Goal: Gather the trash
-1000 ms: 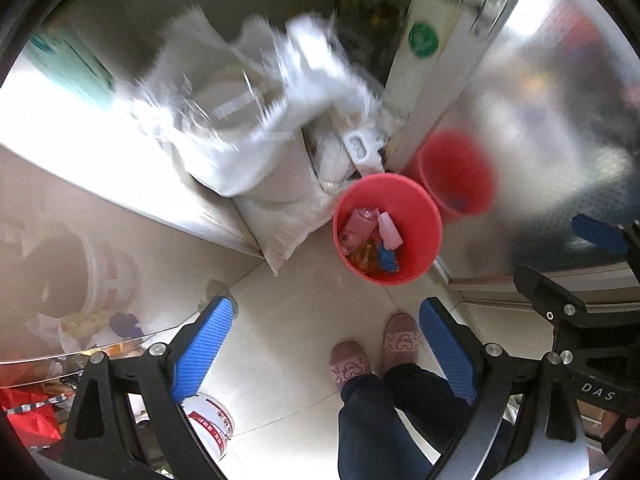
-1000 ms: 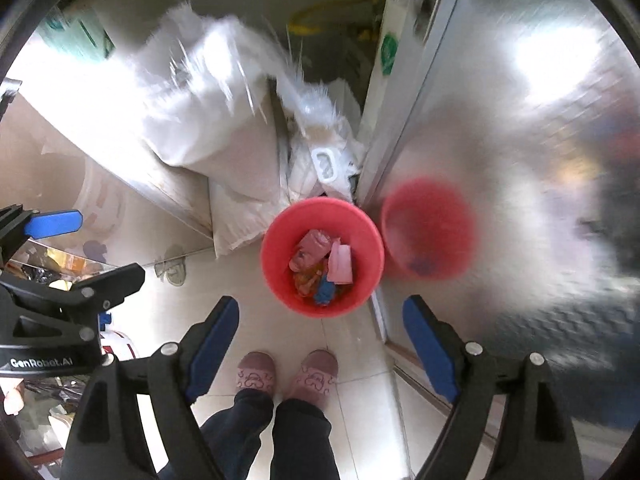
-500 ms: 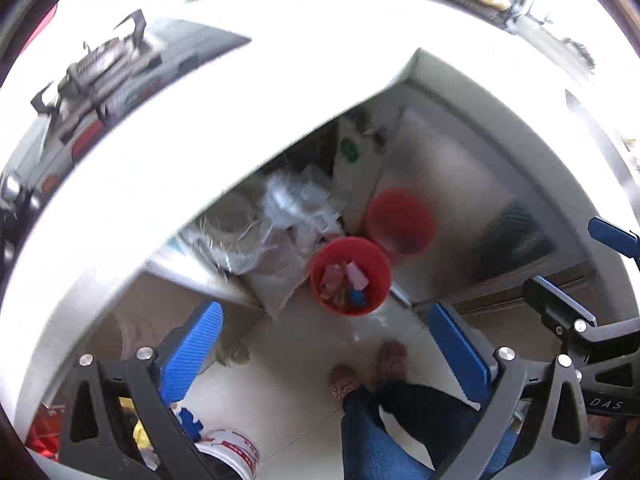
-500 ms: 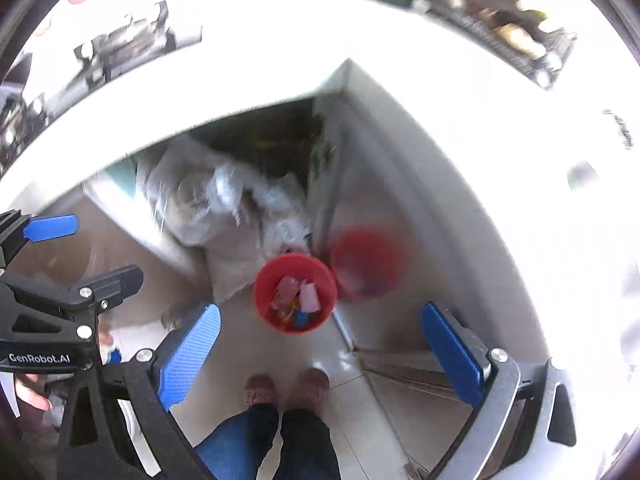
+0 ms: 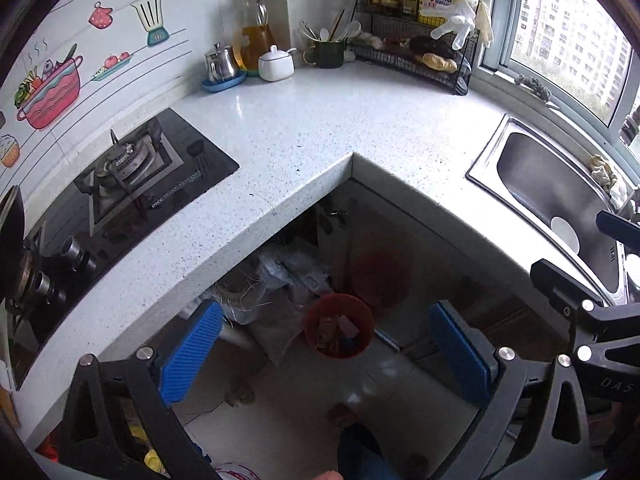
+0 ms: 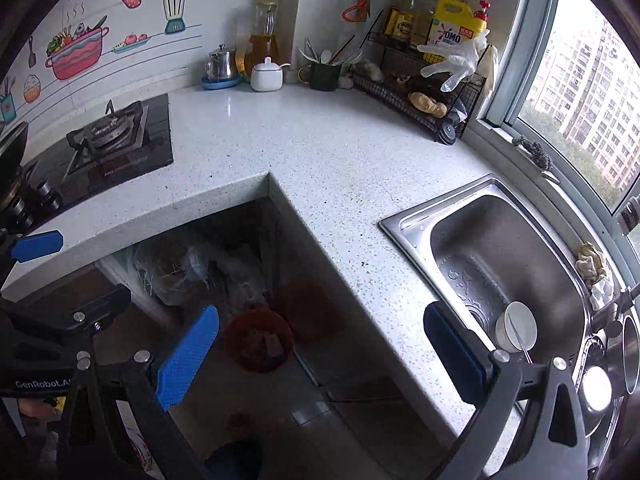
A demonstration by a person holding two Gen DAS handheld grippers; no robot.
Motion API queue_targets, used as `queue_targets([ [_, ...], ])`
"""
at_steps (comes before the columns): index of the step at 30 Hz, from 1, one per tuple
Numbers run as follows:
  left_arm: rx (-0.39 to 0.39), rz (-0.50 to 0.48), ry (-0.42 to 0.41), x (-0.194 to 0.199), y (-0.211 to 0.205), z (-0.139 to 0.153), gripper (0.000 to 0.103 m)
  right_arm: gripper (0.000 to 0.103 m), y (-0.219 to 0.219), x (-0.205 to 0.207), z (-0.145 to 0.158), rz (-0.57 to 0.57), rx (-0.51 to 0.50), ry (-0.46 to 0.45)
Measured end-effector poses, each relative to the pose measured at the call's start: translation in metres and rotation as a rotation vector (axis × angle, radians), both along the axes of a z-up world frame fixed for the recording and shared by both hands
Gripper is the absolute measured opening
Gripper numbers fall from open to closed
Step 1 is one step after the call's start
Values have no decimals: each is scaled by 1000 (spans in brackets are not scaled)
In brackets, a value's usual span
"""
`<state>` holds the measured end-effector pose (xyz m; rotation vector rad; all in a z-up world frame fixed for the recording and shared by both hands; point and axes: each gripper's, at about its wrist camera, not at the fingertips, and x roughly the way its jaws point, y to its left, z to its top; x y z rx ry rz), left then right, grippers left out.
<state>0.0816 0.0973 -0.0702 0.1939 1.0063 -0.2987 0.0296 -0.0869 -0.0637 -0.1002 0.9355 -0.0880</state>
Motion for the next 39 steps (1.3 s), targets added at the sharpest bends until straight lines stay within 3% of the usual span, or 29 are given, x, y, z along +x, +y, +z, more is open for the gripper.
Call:
queue_targets([
  [11,-4,78,-119,-121,-22,74,102,102,-28,-92,59,66,36,-120],
  [22,-40,64,-168,-215,-31,115,102,102,-42,-171,96,75,44,-181],
  [28,-85,42,-161,-236,-26,120,102,102,-38,-192,98,74,37,-189],
  [39,-63,43,-182,-254,-6,131,102,102,-17,-206,103,43,27,-215],
])
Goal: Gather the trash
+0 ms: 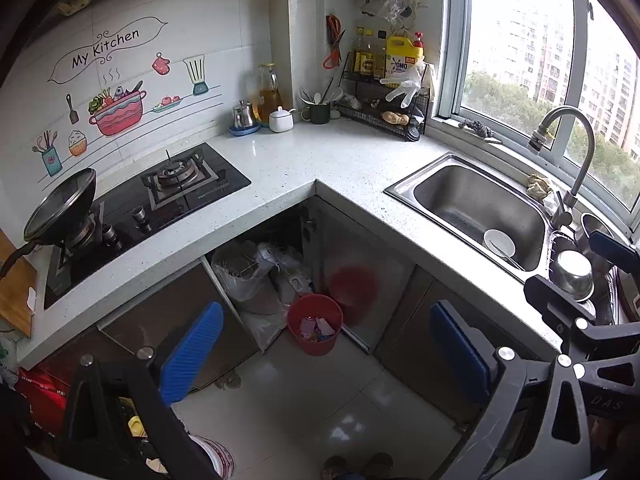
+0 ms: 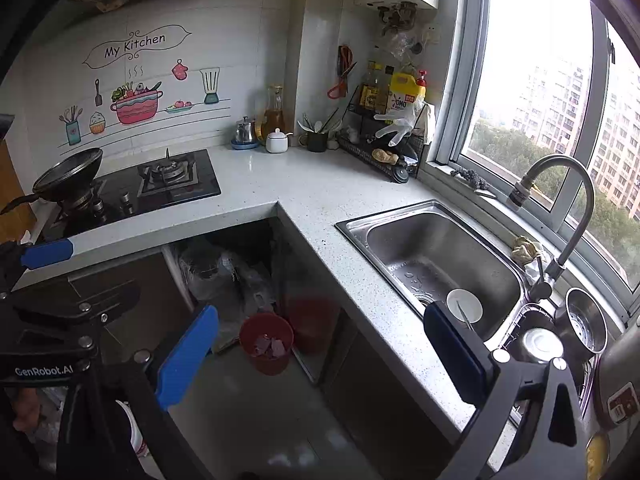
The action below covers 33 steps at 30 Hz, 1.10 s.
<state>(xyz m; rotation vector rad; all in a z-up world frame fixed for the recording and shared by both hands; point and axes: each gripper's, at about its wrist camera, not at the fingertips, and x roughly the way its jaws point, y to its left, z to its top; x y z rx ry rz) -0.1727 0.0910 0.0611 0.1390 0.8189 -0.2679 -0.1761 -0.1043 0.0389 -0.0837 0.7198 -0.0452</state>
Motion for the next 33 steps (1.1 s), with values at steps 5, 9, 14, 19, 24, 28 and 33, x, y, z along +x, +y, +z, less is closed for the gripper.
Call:
queue_targets([
  [5,23,-19,-1,-5,6,1,102,102,4,-7,5,-21,-6,-25],
  [9,31,-18,-14,-13,6,4,102,102,1,-12,7,-20,-2,-30],
  [14,24,-27,0,-15,8,3,102,102,-3,-19,6,-22,1,-30],
  [19,41,-34,-24,-21,6,5,102,102,-8,-21,7,-12,8,-26],
  [24,39,-35,-22,-24,2,6,102,102,-11,-24,8,-17,15,-28],
  [28,35,-36,-15,-27,-1,4,102,102,-11,-25,7,-15,8,-24],
  [33,26,-32,-9,-28,-5,2,102,102,-9,-27,6,-19,4,-15],
])
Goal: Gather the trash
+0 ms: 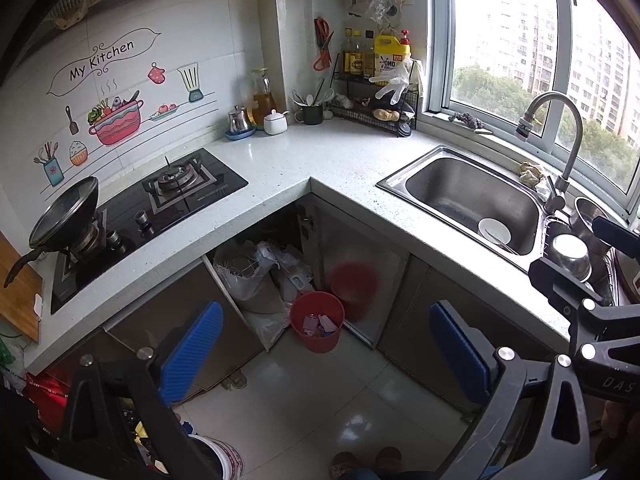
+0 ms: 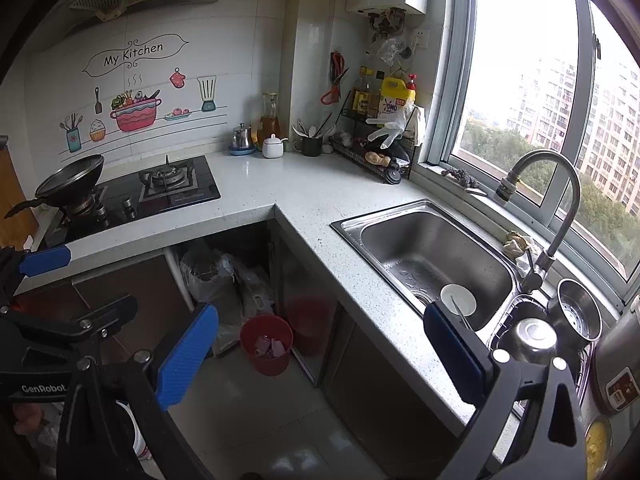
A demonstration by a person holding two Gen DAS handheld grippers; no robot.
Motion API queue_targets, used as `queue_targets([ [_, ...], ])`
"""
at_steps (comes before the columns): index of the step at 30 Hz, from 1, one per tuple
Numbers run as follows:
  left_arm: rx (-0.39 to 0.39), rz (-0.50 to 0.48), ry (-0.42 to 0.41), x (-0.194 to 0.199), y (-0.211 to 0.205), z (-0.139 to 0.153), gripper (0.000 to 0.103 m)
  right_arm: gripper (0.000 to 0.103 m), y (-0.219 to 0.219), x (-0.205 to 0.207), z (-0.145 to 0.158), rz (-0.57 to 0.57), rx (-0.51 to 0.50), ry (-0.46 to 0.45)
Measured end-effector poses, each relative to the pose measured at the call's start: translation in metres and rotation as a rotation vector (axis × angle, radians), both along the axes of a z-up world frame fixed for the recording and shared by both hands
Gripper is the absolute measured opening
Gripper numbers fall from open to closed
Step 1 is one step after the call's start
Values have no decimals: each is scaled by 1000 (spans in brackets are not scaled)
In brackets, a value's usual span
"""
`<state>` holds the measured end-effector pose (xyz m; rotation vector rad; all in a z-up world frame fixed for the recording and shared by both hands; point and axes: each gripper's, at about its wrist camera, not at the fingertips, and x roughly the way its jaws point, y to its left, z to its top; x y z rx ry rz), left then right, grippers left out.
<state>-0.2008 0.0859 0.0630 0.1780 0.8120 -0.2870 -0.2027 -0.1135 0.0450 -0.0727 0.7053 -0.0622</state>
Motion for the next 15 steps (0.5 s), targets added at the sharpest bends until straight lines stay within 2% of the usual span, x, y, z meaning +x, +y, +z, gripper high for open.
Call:
queue_targets([
  [15,10,11,-16,0,-8,2,102,102,6,2,-1,-7,5,5],
])
